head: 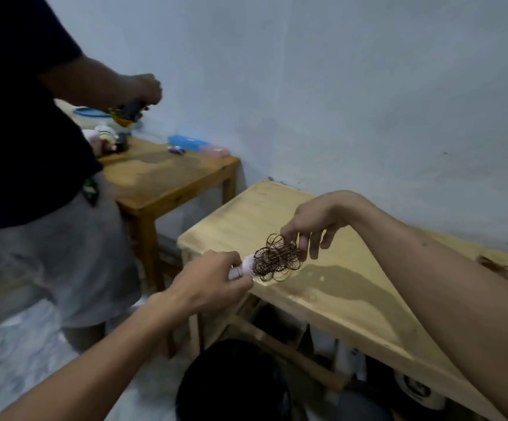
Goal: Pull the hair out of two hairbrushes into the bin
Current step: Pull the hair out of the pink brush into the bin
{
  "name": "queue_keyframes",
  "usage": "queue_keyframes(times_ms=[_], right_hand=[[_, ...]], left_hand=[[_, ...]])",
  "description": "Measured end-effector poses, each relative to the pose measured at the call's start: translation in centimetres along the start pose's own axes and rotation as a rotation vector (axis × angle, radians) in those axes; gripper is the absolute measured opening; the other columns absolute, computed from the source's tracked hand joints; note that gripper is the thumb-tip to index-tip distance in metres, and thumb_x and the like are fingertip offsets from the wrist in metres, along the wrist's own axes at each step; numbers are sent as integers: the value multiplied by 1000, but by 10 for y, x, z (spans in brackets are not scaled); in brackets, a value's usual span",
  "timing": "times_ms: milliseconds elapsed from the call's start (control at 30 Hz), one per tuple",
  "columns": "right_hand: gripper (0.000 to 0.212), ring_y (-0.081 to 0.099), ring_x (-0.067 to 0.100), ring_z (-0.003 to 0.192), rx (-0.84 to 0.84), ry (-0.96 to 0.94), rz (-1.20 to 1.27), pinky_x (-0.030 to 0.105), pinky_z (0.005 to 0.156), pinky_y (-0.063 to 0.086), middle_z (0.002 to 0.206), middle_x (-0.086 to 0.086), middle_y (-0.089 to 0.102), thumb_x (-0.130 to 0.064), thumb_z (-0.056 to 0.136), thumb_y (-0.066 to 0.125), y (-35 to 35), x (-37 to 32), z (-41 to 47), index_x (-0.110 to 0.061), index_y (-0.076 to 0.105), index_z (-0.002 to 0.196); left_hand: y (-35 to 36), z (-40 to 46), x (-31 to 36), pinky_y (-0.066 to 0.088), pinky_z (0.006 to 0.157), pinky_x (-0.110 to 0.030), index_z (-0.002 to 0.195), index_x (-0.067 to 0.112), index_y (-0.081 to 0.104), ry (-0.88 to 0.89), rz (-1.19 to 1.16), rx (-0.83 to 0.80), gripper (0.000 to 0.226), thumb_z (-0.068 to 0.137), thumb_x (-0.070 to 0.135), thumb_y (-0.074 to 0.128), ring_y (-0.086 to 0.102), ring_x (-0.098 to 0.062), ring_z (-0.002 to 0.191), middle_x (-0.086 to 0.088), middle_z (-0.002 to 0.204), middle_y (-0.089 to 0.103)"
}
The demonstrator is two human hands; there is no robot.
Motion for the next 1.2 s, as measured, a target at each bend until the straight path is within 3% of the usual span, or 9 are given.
queue_keyframes(times_ms=[267, 400, 500, 600, 700, 800, 933, 1100, 1200], right_hand=[[38, 71, 20, 73, -65, -206, 22, 26, 63, 55, 89, 4, 75, -37, 91, 67, 50, -55, 14, -6, 75, 110], [33, 71, 20, 71, -78, -325, 56, 28, 61, 56, 83, 6, 73, -31, 93, 67, 93, -67, 18, -3, 76, 109], [29, 76, 26, 78, -90, -356, 43, 34, 69, 62, 87, 11, 76, -32, 93, 65, 135, -63, 27, -7, 77, 101], [19, 78, 29, 83, -114, -354, 41, 37, 75, 64, 79, 10, 79, -32, 92, 63, 181, -49, 42, -18, 75, 89], [15, 71, 11, 61, -83, -336, 100, 22, 55, 54, 77, 1, 77, -29, 95, 65, 213, -26, 61, -20, 75, 100], [10, 70, 8, 65, -48, -346, 252, 18, 49, 50, 88, 2, 77, -27, 94, 71, 238, -3, 80, -21, 75, 101], [3, 75, 17, 81, 16, -312, 418, 22, 58, 52, 90, 4, 79, -26, 91, 76, 259, 28, 102, -28, 78, 91], [5, 71, 10, 75, 27, -255, 556, 26, 64, 54, 85, -4, 78, -23, 92, 75, 268, 47, 115, -26, 79, 91], [7, 71, 11, 73, 55, -182, 638, 27, 63, 54, 87, -2, 78, -23, 93, 74, 268, 61, 125, -25, 78, 88]], left_hand=[[-15, -56, -51, 51, 58, -45, 80, 24, 66, 9, -18, -48, 35, 79, 56, 54, 61, -11, 61, 7, 70, 68], [-4, -85, -72, 50, 57, -43, 81, 25, 65, 10, -17, -102, 31, 83, 55, 57, 62, -11, 61, 5, 67, 66], [19, -105, -89, 50, 57, -41, 80, 29, 64, -16, 10, -160, 26, 80, 54, 58, 60, -10, 59, 6, 64, 64], [54, -118, -100, 47, 53, -37, 69, 41, 53, -27, 35, -265, 18, 78, 56, 55, 55, -7, 55, 9, 60, 61], [94, -128, -111, 45, 54, -36, 66, 44, 46, -44, 50, -368, 19, 77, 59, 51, 53, -7, 54, 10, 59, 57], [134, -140, -121, 50, 56, -41, 67, 41, 46, -63, 56, -445, 20, 78, 58, 50, 53, -10, 55, 8, 60, 56], [169, -149, -132, 51, 61, -39, 83, 32, 57, -115, 119, -480, 33, 76, 62, 45, 56, -17, 67, 10, 68, 56], [184, -154, -136, 51, 60, -41, 83, 26, 60, -128, 104, -454, 42, 75, 63, 43, 61, -23, 71, 4, 68, 61], [183, -157, -143, 48, 59, -39, 77, 31, 52, -147, 47, -430, 32, 77, 62, 46, 59, -21, 68, 6, 66, 58]])
Point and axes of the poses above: each hand's wrist, its own z-axis towards the middle knuckle, its own y-axis out of the palm, x = y × z, the point moved 10 cm from there along z, towards the middle knuckle
